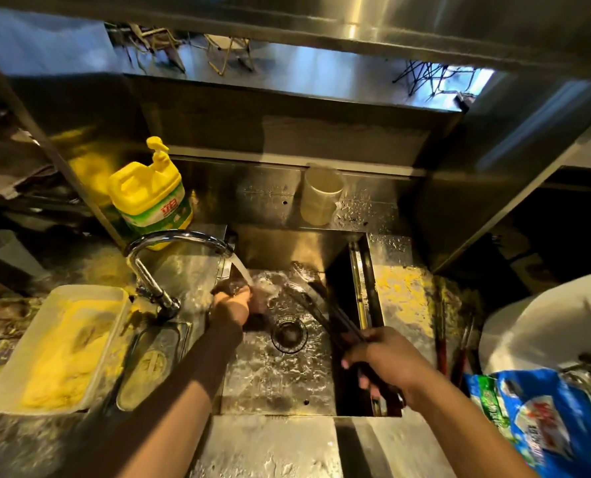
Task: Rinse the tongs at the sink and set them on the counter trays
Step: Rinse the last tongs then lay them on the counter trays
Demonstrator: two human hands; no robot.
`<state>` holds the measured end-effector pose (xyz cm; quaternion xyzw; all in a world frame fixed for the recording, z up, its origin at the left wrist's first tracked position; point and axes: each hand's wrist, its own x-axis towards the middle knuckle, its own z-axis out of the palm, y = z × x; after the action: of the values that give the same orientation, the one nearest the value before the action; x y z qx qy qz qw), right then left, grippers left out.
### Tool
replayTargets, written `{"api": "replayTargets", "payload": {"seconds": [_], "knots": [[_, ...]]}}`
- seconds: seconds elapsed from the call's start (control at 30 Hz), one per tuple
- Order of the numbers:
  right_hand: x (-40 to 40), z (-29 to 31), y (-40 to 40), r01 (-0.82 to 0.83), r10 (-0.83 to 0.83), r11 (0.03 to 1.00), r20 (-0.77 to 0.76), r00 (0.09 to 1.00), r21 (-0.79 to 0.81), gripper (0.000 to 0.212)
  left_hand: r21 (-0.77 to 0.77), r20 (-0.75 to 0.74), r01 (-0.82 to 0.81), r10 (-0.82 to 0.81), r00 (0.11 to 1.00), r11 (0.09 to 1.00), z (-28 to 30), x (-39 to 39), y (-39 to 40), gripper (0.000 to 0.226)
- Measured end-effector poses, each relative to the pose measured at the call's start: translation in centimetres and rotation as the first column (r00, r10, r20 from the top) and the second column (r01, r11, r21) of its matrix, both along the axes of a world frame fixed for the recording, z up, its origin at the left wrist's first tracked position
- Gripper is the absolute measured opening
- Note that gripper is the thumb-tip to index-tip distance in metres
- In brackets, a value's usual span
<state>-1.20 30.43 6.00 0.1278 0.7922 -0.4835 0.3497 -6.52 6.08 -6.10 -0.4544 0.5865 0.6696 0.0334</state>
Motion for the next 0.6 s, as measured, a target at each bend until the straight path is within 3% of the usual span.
{"api": "replayTargets", "payload": {"seconds": [0.07, 0.17, 0.23, 0.27, 0.3, 0.33, 0.37, 0.4, 0.5, 0.6], "knots": [[-0.3, 0.2, -0.2, 0.077, -0.076, 0.995, 0.019, 0.997, -0.060, 0.005, 0.073, -0.035, 0.001, 0.002, 0.999, 0.997, -0.4, 0.7, 0.3, 0.023], [-0.4, 0.0, -0.9, 0.113, -0.114, 0.993, -0.007, 0.993, -0.036, 0.006, 0.129, 0.007, 0.052, -0.053, 0.999, 0.990, -0.6, 1.7, 1.3, 0.029], [-0.4, -0.6, -1.4, 0.067, -0.053, 0.991, -0.119, 0.992, 0.117, 0.006, 0.216, -0.011, 0.103, -0.103, 0.995, 0.971, -0.3, 2.4, 1.7, 0.028], [-0.3, -0.8, -1.5, -0.006, 0.074, 0.954, -0.217, 0.973, 0.300, 0.009, 0.229, -0.020, 0.142, -0.141, 0.990, 0.963, -0.2, 2.6, 1.8, 0.029], [-0.3, -1.0, -1.4, -0.081, 0.279, 0.838, -0.296, 0.913, 0.540, 0.018, 0.222, -0.029, 0.189, -0.187, 0.982, 0.957, 0.1, 2.8, 1.8, 0.030], [0.0, -1.2, -1.4, -0.111, 0.481, 0.655, -0.298, 0.825, 0.748, 0.029, 0.216, -0.045, 0.232, -0.228, 0.973, 0.948, 0.3, 3.0, 1.9, 0.029], [0.4, -1.3, -1.4, -0.076, 0.598, 0.507, -0.287, 0.748, 0.858, 0.038, 0.212, -0.060, 0.269, -0.263, 0.963, 0.939, 0.5, 3.0, 2.0, 0.027], [0.7, -1.4, -1.3, -0.039, 0.643, 0.448, -0.292, 0.708, 0.893, 0.042, 0.217, -0.069, 0.302, -0.293, 0.953, 0.928, 0.7, 2.9, 2.1, 0.023], [1.1, -1.5, -0.5, 0.020, 0.587, 0.510, -0.365, 0.722, 0.860, 0.040, 0.197, -0.085, 0.373, -0.363, 0.928, 0.907, 1.7, 2.2, 2.9, 0.017], [1.5, -1.0, 0.6, 0.017, 0.370, 0.713, -0.397, 0.840, 0.701, 0.036, 0.185, -0.133, 0.407, -0.387, 0.912, 0.895, 2.7, 1.5, 4.3, 0.015]]}}
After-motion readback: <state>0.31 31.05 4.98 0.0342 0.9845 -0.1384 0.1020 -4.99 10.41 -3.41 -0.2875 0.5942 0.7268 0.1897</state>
